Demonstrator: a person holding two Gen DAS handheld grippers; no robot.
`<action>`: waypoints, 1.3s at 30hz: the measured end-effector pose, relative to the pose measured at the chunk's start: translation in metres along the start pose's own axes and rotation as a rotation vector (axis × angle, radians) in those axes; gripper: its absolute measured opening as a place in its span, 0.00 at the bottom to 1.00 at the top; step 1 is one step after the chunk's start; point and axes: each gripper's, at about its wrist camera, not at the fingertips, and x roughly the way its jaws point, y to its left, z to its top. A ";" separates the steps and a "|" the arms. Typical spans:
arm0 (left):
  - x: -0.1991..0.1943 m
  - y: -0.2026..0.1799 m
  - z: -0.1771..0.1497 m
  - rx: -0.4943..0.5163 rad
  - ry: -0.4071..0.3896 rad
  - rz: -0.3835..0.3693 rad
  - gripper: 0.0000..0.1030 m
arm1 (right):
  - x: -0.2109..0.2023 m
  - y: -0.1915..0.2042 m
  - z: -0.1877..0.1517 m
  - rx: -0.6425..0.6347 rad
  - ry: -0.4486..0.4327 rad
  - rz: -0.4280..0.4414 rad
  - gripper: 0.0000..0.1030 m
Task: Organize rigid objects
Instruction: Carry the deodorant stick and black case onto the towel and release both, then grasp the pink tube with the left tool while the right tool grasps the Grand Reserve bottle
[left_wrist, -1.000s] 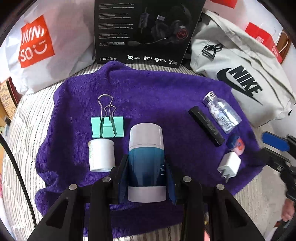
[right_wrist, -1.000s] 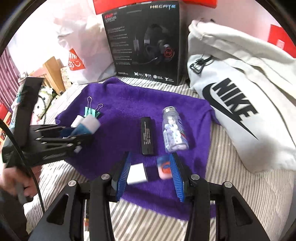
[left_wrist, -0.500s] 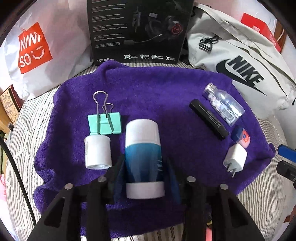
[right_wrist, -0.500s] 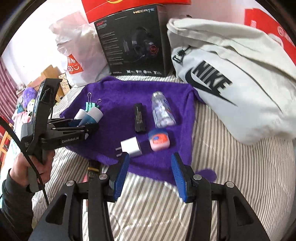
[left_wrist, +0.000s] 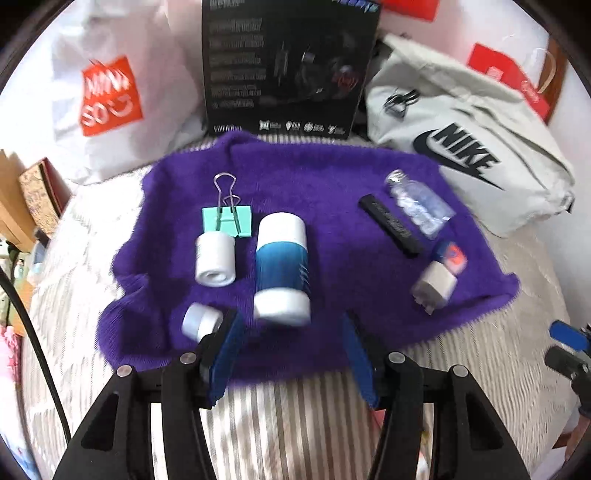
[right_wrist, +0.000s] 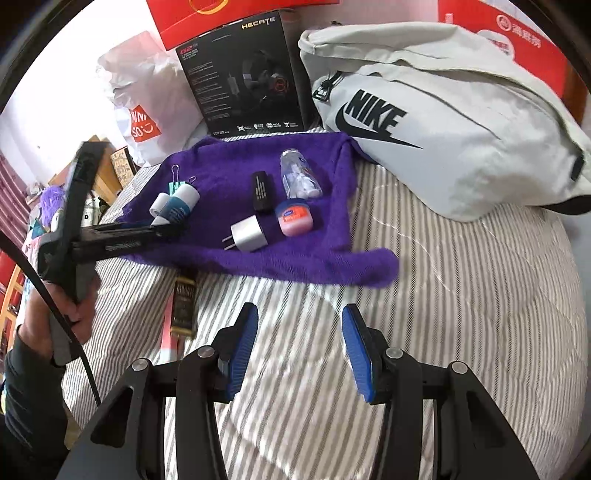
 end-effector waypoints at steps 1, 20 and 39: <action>-0.005 -0.002 -0.005 -0.003 -0.003 -0.002 0.53 | -0.004 0.000 -0.003 0.003 -0.006 -0.003 0.46; 0.009 -0.044 -0.057 -0.029 0.121 0.001 0.53 | -0.019 0.003 -0.053 -0.011 0.016 0.045 0.50; 0.009 -0.072 -0.067 0.058 0.159 0.091 0.56 | -0.009 -0.004 -0.058 0.000 0.039 0.076 0.50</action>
